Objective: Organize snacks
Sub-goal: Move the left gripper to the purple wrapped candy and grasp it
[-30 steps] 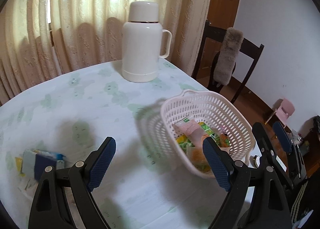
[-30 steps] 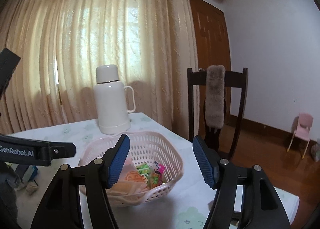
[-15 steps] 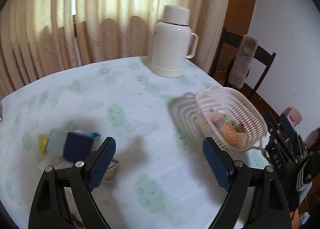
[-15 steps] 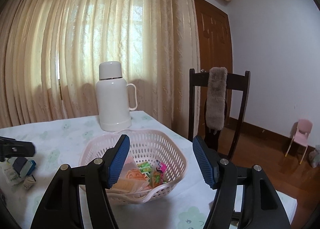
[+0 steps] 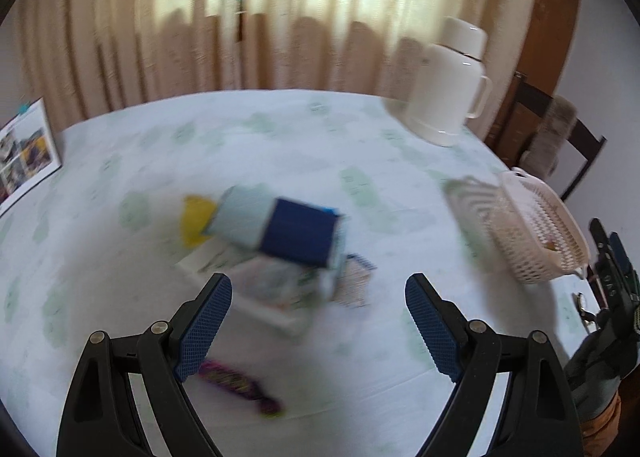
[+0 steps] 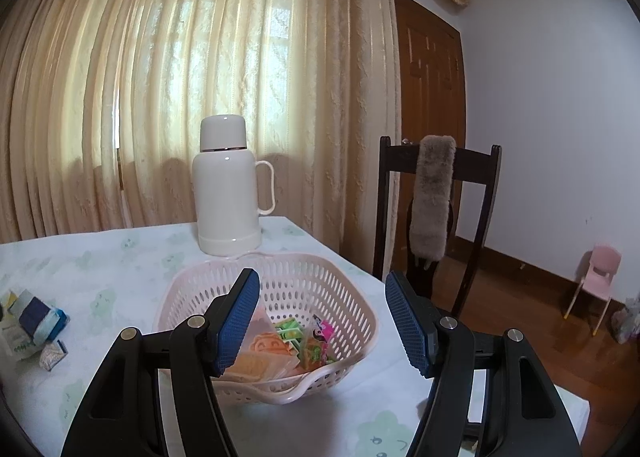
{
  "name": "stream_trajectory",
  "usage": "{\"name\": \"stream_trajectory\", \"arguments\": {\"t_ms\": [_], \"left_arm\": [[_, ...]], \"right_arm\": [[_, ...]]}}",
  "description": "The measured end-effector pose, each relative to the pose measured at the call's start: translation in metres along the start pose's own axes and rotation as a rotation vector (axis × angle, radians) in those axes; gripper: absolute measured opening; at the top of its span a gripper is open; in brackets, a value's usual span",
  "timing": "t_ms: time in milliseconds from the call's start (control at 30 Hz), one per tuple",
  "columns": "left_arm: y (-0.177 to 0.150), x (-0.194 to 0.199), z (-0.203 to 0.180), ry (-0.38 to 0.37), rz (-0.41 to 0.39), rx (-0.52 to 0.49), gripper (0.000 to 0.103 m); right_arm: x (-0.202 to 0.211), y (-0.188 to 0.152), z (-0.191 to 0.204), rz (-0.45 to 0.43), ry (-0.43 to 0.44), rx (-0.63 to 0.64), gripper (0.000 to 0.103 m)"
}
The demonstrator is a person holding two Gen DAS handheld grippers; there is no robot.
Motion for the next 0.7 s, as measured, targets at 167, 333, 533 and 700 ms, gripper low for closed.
{"name": "stream_trajectory", "arguments": {"t_ms": [167,333,533,700], "left_arm": [[-0.007,0.001,0.034,0.042,0.013,0.044,0.086],[-0.019,-0.002,0.053,0.061,0.038,0.061,0.086],[-0.042,-0.012,0.057,0.061,0.096,0.056,0.086],[-0.053,-0.017,0.057,0.055,0.125,0.061,0.086]], "right_arm": [[-0.001,-0.002,0.001,0.0,-0.006,0.024,0.066],[-0.002,-0.004,0.002,0.004,-0.015,0.025,0.066],[-0.002,-0.004,0.001,0.007,-0.031,0.031,0.066],[-0.004,-0.004,0.001,0.019,-0.035,0.028,0.067]]}}
Point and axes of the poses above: each gripper's, at about its wrist camera, not at the fingertips, and x roughly against the way its jaws point, z to its left, y to its top, the point moved 4 cm from there along -x, roughly the way its jaws point, and after that the axes turned 9 degrees about -z, right-handed, at the moved point
